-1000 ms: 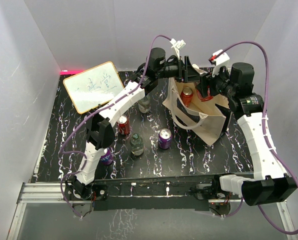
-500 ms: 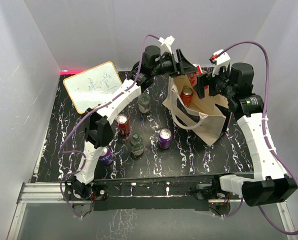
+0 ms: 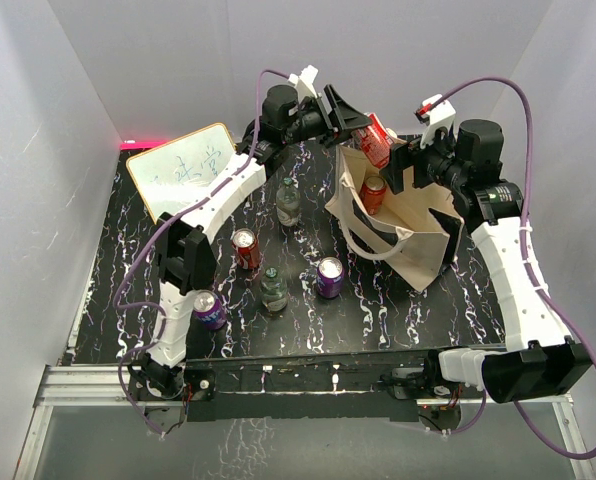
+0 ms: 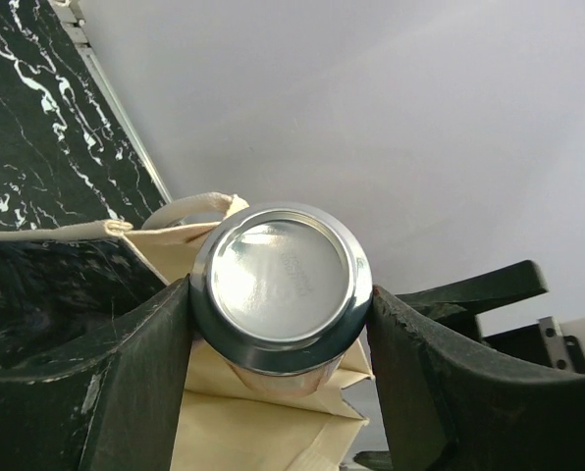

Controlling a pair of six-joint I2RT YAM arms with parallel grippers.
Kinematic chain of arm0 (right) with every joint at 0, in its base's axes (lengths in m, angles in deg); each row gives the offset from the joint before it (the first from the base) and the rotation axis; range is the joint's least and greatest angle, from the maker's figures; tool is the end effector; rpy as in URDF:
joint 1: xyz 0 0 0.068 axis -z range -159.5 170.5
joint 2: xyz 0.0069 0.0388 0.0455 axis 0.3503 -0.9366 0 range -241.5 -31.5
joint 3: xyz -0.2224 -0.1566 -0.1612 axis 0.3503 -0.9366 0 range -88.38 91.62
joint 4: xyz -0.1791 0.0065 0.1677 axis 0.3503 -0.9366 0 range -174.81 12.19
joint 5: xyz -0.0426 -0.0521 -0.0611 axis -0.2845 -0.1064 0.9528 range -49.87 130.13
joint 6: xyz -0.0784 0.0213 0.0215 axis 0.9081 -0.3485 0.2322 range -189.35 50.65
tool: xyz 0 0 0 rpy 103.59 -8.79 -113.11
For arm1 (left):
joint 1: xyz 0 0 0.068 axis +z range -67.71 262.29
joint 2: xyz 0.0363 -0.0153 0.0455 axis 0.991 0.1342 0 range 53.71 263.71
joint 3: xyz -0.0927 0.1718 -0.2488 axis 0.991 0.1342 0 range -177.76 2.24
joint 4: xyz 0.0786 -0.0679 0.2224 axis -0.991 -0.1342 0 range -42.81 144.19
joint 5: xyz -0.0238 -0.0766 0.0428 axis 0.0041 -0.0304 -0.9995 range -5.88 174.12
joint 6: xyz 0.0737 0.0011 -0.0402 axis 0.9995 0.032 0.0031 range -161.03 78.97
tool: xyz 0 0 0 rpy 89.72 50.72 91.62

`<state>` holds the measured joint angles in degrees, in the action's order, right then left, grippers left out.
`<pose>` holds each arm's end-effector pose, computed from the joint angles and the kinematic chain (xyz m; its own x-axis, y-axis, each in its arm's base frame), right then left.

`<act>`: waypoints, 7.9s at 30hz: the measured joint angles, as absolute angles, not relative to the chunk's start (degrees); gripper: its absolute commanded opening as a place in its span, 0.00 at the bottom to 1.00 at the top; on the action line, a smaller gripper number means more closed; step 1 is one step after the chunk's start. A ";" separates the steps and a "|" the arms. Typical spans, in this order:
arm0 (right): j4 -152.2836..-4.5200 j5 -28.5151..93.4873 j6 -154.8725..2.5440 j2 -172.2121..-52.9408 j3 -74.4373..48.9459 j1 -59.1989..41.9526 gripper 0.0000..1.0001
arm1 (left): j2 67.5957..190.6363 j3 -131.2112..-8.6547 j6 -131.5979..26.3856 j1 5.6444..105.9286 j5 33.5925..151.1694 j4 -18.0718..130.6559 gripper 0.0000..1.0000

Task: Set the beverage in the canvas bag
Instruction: Place the drink in the canvas bag.

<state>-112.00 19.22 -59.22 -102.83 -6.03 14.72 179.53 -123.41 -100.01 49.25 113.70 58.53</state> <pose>0.2607 0.0529 0.4521 -0.3115 -0.1967 -0.9296 -0.4829 0.8754 -0.0234 0.4549 -0.3392 0.4333 -0.7287 -0.4151 -0.5447 0.5092 0.2034 -0.8363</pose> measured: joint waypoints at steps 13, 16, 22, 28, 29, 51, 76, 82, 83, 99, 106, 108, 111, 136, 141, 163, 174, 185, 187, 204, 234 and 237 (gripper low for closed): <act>-99.87 14.11 -65.08 -106.83 -8.72 14.61 0.90 | 173.30 -123.30 -103.59 50.04 114.51 59.53 0.00; -96.83 12.88 -66.61 -107.09 -9.49 14.61 0.89 | 172.67 -123.30 -104.09 50.06 114.80 60.08 0.00; -92.55 10.89 -69.34 -107.24 -9.55 14.48 0.87 | 172.64 -122.64 -104.75 50.04 114.82 60.08 0.00; -90.28 9.95 -71.00 -107.24 -9.55 14.22 0.82 | 172.64 -121.53 -105.25 50.04 114.84 59.66 0.00; -90.06 9.91 -71.09 -107.24 -9.55 14.18 0.81 | 172.64 -121.49 -105.32 50.06 114.84 59.66 0.00; -90.23 10.39 -71.74 -107.33 -9.53 13.96 0.08 | 172.34 -119.65 -106.61 50.08 114.60 61.11 0.32; -100.66 15.72 -70.63 -104.14 -7.43 13.83 0.08 | 172.34 -118.88 -101.82 49.97 115.32 63.20 0.90; -103.00 16.69 -70.28 -104.14 -7.13 13.85 0.08 | 172.34 -118.88 -100.82 49.97 115.21 63.25 0.90; -103.19 16.84 -70.17 -104.09 -7.06 13.87 0.08 | 172.34 -118.88 -100.62 49.97 115.21 63.31 0.90; -112.29 23.11 -63.28 -103.63 -4.57 13.87 0.08 | 172.10 -118.88 -86.11 49.97 115.82 60.89 0.88; -115.35 24.38 -60.64 -103.57 -4.77 13.87 0.08 | 169.50 -118.58 -71.81 49.80 108.96 49.74 0.84; -115.48 24.64 -60.27 -103.57 -4.92 13.87 0.08 | 169.13 -118.58 -67.86 49.58 107.50 47.40 0.84; -115.74 24.84 -59.98 -103.59 -4.92 13.87 0.08 | 169.19 -118.58 -61.87 49.25 105.77 44.25 0.85; -115.35 25.41 -59.13 -107.18 -8.66 13.87 0.08 | 175.81 -123.82 -40.43 46.43 104.06 36.12 0.83; -115.76 25.38 -59.24 -107.18 -9.86 13.87 0.08 | 176.29 -123.91 -39.94 45.62 104.06 35.75 0.81; -115.63 25.54 -60.09 -106.96 -11.30 13.87 0.08 | 180.62 -127.15 -38.63 44.62 104.00 35.73 0.48; -114.71 33.97 -57.78 -108.71 -11.28 13.87 0.08 | 178.59 -124.02 -40.53 44.48 104.00 35.80 0.18; -109.88 30.89 -54.56 -109.21 -15.37 13.85 0.08 | 177.87 -122.84 -42.81 43.57 102.91 35.84 0.00; -108.50 30.30 -54.43 -109.89 -16.68 13.85 0.08 | 177.32 -121.79 -43.40 43.48 102.49 35.95 0.00; -94.54 25.25 -54.32 -114.48 -28.11 13.48 0.08 | 176.38 -119.34 -47.07 43.44 102.95 36.52 0.00; -79.17 30.19 -51.68 -120.27 -31.30 6.50 0.08 | 176.38 -116.81 -51.51 45.45 109.00 37.96 0.00; -79.54 30.56 -51.42 -120.25 -31.30 6.35 0.08 | 176.38 -116.79 -52.14 45.82 109.48 37.94 0.00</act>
